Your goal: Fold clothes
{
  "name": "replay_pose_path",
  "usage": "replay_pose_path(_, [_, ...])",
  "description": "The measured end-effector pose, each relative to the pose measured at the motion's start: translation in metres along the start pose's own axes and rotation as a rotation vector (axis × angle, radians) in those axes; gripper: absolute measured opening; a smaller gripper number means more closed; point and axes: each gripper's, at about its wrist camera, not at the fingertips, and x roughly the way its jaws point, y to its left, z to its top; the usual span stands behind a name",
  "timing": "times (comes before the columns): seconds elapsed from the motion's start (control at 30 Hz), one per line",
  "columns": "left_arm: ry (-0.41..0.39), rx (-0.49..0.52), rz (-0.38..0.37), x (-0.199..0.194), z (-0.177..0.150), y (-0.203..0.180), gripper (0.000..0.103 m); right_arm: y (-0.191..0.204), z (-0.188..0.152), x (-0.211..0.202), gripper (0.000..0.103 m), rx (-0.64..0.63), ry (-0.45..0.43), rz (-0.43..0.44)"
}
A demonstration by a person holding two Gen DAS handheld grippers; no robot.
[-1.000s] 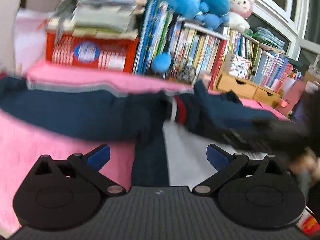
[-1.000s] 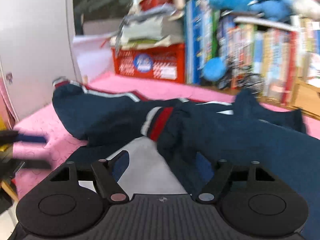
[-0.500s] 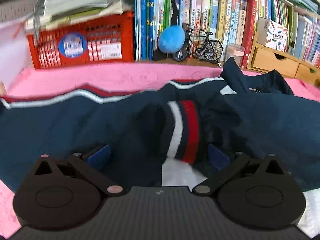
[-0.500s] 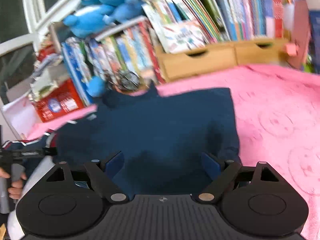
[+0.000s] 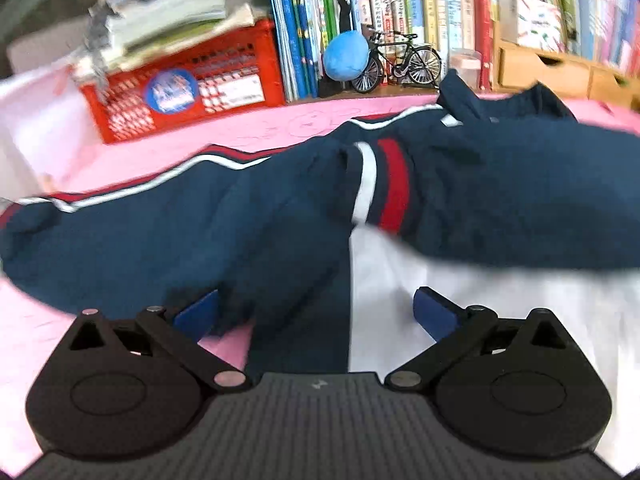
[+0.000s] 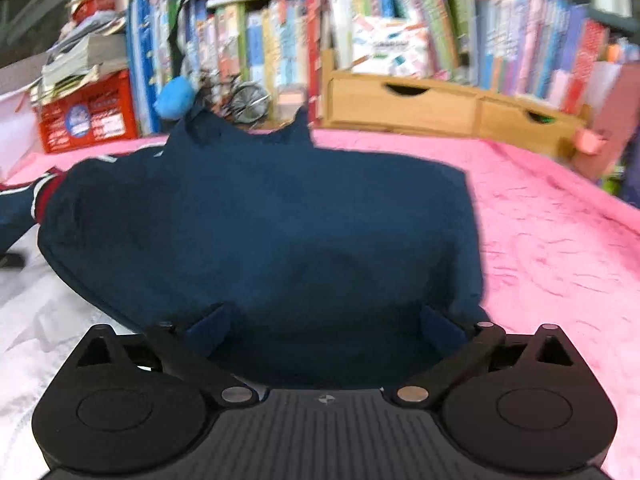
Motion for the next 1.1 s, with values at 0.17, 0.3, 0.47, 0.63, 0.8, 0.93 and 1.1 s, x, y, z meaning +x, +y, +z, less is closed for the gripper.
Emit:
replay_pose_path(0.17, [0.009, 0.001, -0.031, -0.058, -0.037, -0.004, 0.103, 0.012, -0.030, -0.084, 0.103, -0.009, -0.090, 0.041])
replay_pose_path(0.3, [0.027, 0.025, -0.059, -0.094, -0.066, -0.019, 0.103, 0.020, -0.064, -0.141, 0.103, -0.053, -0.080, 0.018])
replay_pose_path(0.47, [0.031, 0.047, -0.101, -0.141, -0.108, -0.031, 0.103, 0.050, -0.125, -0.182, 0.103, -0.203, 0.016, -0.107])
replay_pose_path(0.63, [0.035, 0.070, -0.145, -0.185, -0.138, -0.035, 0.103, 0.068, -0.177, -0.220, 0.103, -0.172, 0.031, -0.045])
replay_pose_path(0.8, [0.031, 0.095, -0.128, -0.195, -0.148, -0.036, 0.103, 0.065, -0.185, -0.230, 0.103, -0.070, 0.020, 0.036])
replay_pose_path(0.93, [0.050, 0.071, -0.127, -0.189, -0.149, -0.035, 0.103, 0.064, -0.183, -0.227, 0.103, -0.054, 0.027, 0.019])
replay_pose_path(1.1, [0.075, 0.062, -0.129, -0.188, -0.155, -0.032, 0.103, 0.063, -0.188, -0.227, 0.103, -0.055, 0.033, 0.020])
